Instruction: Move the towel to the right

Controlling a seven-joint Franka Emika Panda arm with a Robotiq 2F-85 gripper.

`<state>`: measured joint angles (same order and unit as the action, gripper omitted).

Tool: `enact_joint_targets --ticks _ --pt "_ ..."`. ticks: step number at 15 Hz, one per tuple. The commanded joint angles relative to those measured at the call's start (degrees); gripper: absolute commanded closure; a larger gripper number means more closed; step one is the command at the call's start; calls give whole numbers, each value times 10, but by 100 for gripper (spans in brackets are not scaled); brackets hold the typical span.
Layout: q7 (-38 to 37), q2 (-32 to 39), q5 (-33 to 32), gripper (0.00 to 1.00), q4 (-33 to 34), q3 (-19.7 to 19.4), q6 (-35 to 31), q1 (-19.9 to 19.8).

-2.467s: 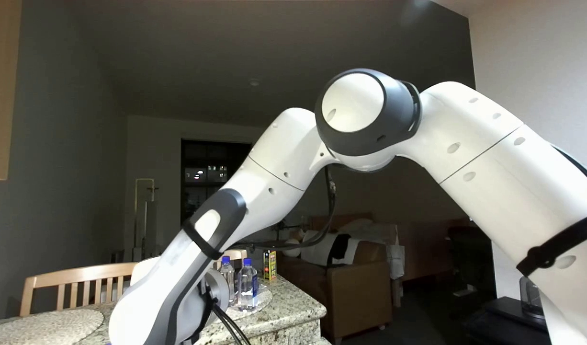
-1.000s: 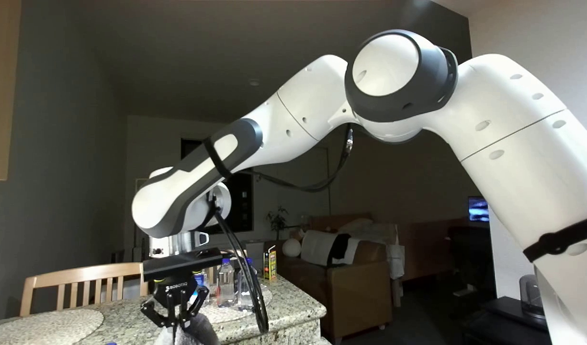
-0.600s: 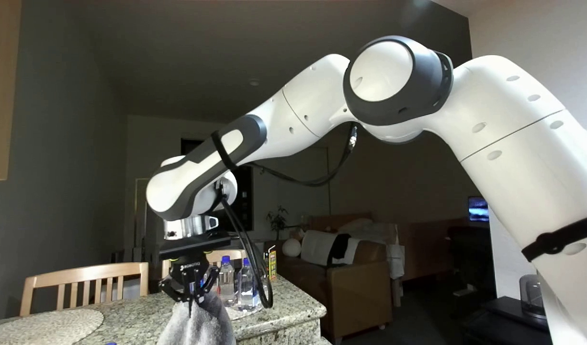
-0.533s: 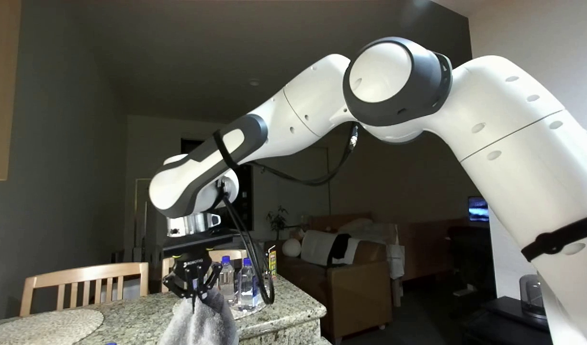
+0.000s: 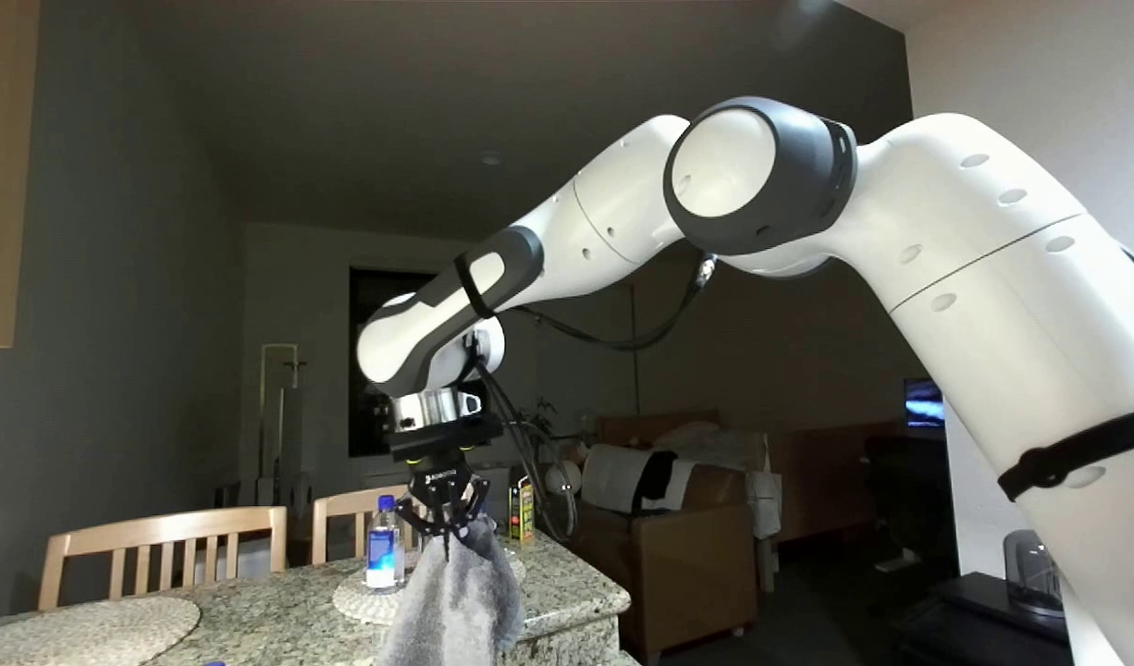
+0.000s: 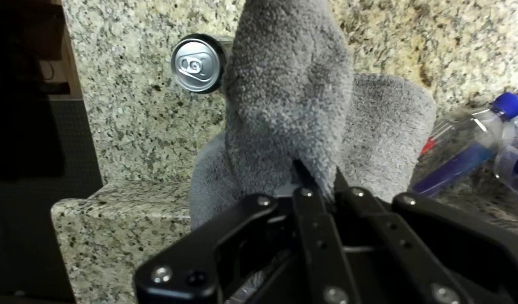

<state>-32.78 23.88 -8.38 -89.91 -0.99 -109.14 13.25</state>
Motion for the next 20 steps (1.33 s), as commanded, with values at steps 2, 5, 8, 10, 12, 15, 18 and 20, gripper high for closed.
enact_joint_targets --ticks 2,5,8,10,12,15,18,20 --pt "14 -24 -11 91 -11 -12 31 -26" --pt "6 -35 -11 91 -25 -22 38 -38" --pt "0 -51 -6 91 -52 -26 42 -46" --pt "-4 -67 0 91 -83 -25 40 -49" --pt "-12 -88 4 91 -126 -21 29 -49" --pt "-54 -126 7 91 -200 -20 -25 -49" --pt "-108 -151 22 91 -263 -25 -108 -63" --pt "-139 -160 30 91 -299 -29 -168 -73"
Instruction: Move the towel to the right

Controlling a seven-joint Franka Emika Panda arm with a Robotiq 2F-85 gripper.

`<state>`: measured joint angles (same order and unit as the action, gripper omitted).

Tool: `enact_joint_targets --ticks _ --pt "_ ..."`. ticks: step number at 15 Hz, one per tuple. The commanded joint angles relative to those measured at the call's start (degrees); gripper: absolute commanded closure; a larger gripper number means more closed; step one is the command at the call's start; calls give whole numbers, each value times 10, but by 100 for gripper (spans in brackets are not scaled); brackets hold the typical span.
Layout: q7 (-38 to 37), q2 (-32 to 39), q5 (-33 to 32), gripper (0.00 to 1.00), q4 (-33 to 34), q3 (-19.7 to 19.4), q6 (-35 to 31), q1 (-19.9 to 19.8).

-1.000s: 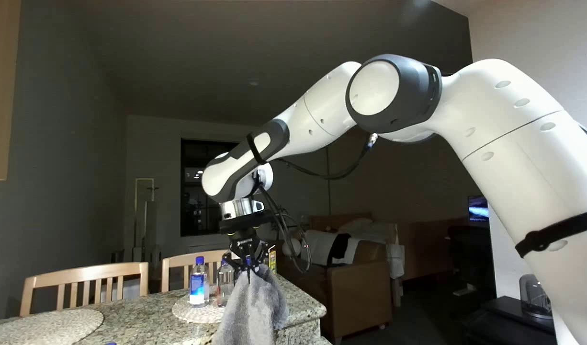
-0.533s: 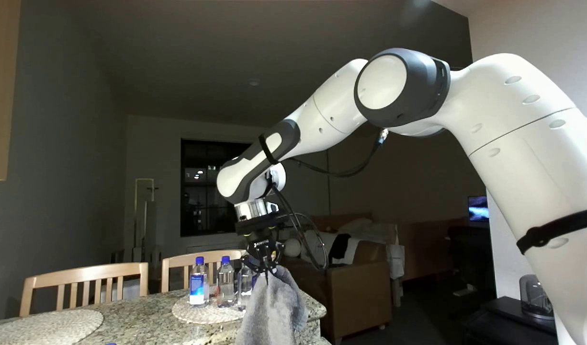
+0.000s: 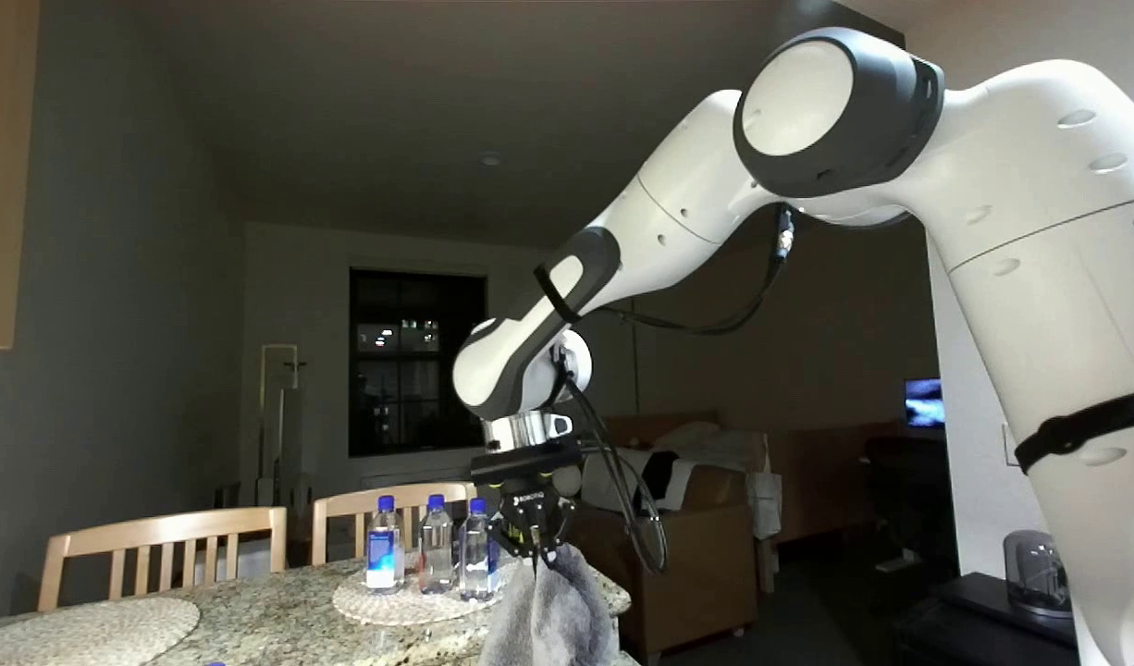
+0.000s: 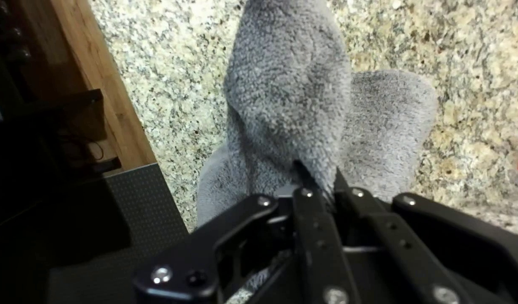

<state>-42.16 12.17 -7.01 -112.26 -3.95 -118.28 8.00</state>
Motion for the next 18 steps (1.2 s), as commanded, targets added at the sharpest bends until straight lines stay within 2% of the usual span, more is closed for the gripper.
enact_joint_targets --ticks 1,6,13,14,15,18 --pt "-61 -45 19 91 -91 -1 -104 -25" --pt "-99 -32 14 92 -136 -4 -183 -41" --pt "-96 -13 31 92 -153 1 -196 -41" --pt "-99 -11 35 80 -153 0 -195 -41" --pt "-100 -11 38 64 -154 -1 -195 -41" --pt "-103 -16 36 47 -153 -6 -190 -42"
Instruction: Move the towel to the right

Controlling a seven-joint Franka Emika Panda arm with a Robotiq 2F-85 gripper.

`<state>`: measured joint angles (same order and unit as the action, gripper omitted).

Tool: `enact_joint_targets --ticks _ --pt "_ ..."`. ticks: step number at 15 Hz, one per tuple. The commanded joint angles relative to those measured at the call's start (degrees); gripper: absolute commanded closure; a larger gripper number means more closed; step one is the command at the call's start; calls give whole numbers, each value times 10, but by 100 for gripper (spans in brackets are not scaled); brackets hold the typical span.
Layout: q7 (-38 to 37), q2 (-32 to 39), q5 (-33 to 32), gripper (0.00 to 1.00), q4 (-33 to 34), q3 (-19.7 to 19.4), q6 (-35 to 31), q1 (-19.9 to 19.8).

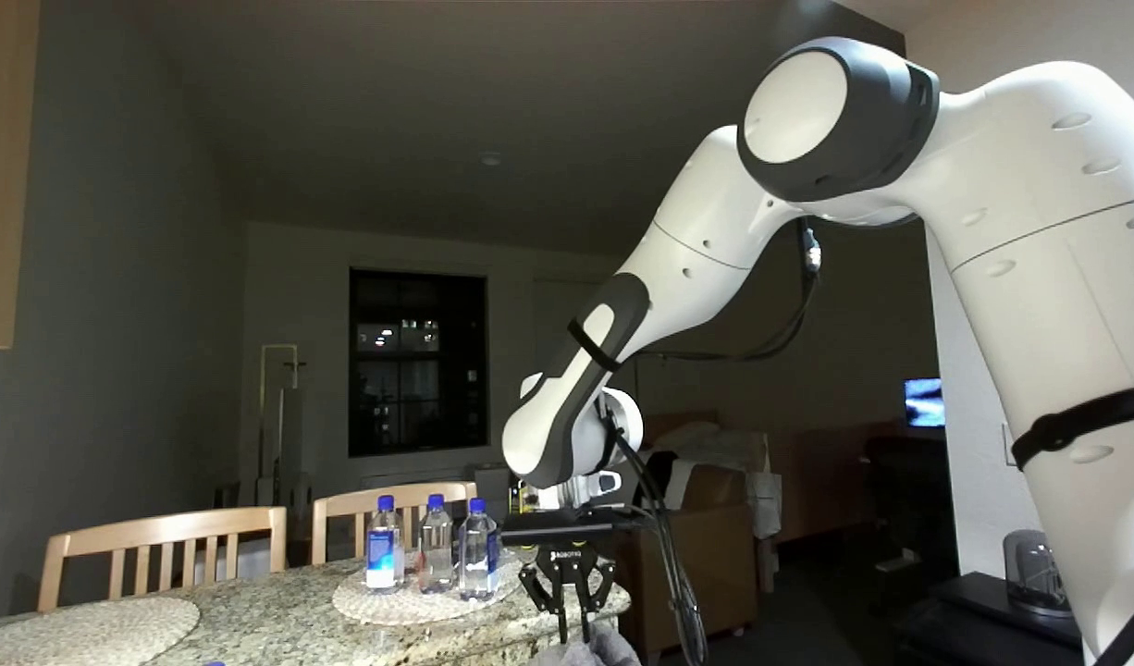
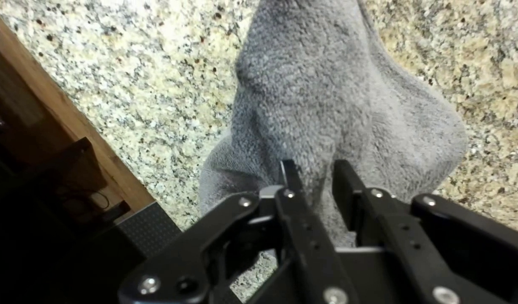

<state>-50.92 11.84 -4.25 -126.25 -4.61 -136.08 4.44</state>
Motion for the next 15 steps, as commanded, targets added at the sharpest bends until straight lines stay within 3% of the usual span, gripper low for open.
enact_joint_targets --ticks 1,7,11,15 --pt "-16 -16 6 41 -14 -2 -10 -8" --pt "-18 -41 1 2 -17 -7 -9 -11" --pt "-2 -69 16 0 -17 8 15 -9" --pt "44 -109 28 0 -17 38 95 -3"
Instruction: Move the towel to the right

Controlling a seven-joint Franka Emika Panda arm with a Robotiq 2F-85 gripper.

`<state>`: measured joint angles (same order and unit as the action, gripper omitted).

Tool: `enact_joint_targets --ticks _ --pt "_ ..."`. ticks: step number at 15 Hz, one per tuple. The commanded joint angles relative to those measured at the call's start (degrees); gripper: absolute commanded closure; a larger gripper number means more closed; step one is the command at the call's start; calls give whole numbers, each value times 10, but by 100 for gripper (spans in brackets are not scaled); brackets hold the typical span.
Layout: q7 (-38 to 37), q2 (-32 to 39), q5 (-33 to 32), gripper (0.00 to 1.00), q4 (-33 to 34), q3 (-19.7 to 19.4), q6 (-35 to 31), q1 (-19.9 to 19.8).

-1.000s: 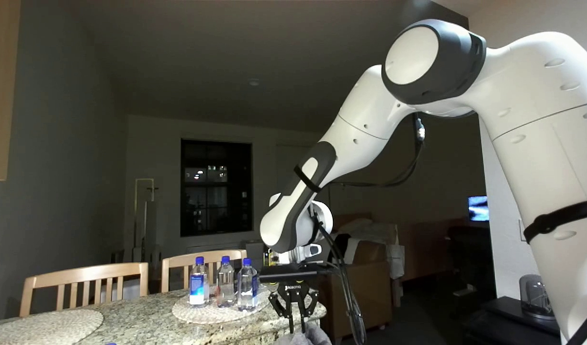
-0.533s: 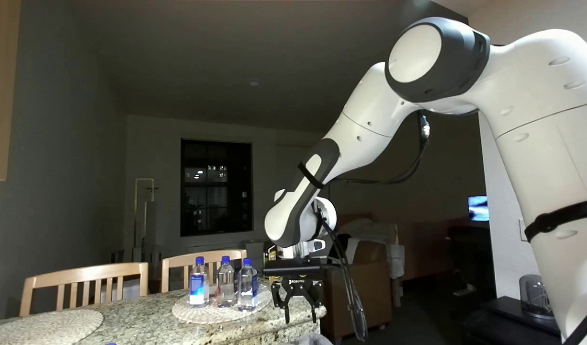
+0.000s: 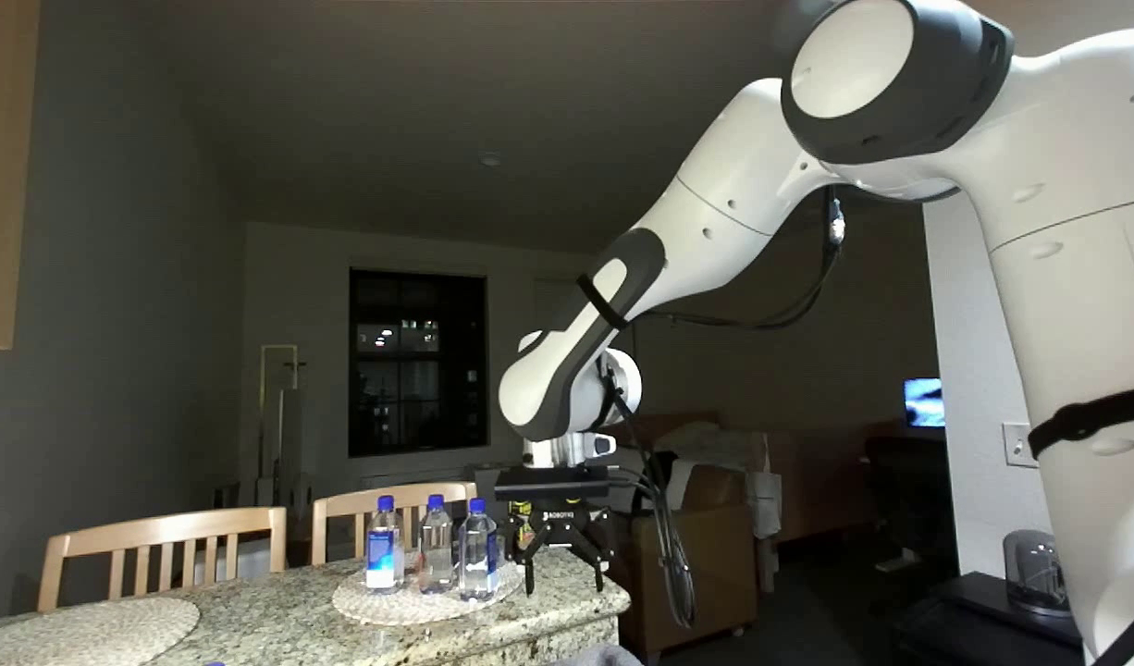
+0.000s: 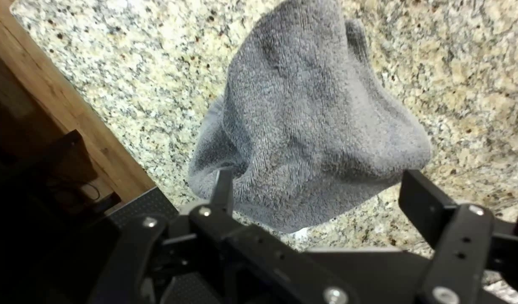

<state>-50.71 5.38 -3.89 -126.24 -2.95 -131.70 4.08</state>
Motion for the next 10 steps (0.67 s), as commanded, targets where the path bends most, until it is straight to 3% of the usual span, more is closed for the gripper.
enact_joint_targets --ticks 1,4,10 --pt "57 -54 25 0 -15 31 77 3" --pt "114 -71 32 0 -5 52 121 9" --pt "272 -76 50 0 5 69 117 11"
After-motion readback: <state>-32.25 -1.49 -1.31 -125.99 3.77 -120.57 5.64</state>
